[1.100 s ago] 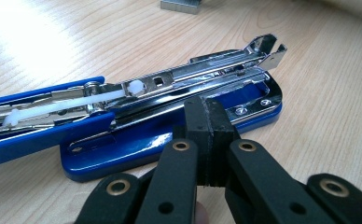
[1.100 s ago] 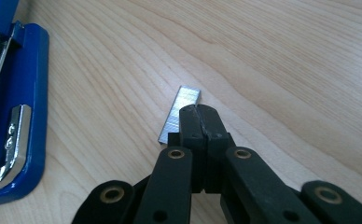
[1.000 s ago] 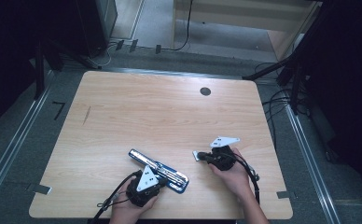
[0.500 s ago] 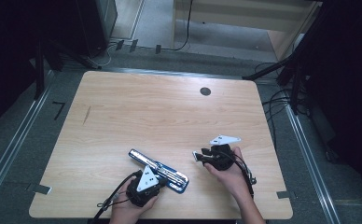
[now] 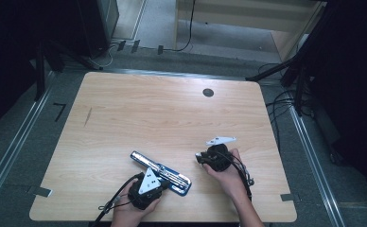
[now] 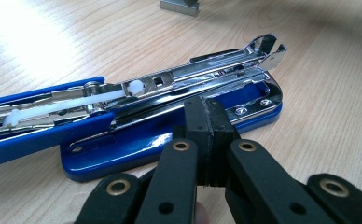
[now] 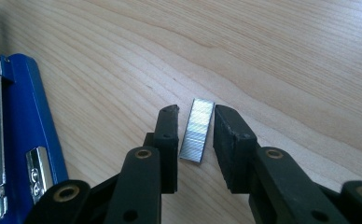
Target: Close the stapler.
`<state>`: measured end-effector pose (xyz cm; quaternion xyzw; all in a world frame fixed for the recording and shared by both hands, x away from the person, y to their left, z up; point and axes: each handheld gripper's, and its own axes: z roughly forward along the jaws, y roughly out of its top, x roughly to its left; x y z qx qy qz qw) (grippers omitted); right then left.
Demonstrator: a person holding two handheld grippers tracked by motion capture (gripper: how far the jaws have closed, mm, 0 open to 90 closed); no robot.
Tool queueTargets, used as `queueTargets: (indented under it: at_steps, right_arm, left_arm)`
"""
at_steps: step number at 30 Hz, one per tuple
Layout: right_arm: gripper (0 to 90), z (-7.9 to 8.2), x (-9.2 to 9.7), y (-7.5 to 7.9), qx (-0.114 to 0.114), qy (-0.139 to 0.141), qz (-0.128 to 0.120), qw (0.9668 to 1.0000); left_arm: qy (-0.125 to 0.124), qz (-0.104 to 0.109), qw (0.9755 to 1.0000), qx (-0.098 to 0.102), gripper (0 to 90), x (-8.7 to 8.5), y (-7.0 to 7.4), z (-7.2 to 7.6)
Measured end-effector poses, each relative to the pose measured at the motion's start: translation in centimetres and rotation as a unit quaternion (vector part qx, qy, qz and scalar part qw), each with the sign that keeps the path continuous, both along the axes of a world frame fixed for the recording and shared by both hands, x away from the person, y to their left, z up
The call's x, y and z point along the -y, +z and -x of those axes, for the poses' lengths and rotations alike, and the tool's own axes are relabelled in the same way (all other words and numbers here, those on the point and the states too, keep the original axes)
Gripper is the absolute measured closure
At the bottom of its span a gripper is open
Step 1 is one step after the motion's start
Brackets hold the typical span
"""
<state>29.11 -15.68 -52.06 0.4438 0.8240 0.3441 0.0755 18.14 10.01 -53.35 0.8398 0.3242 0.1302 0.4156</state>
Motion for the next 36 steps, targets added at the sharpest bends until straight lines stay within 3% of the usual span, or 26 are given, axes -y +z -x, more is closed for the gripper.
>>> queueTargets:
  at_steps: [13, 18, 36]
  right_arm:
    - [73.9, -0.11, -0.28, -0.22, -0.008, 0.001, 0.008, 0.9999]
    - [74.9, -0.10, -0.35, -0.40, -0.007, 0.005, 0.019, 0.9998]
    - [80.0, -0.09, -0.19, -0.47, 0.005, 0.008, 0.019, 0.9998]
  left_arm:
    - [0.000, 0.000, 1.0000, 0.000, 90.0, 0.01, 0.00, 0.01]
    - [0.000, 0.000, 1.0000, 0.000, 90.0, 0.01, 0.00, 0.01]
    - [0.000, 0.000, 1.0000, 0.000, 90.0, 0.00, 0.00, 0.01]
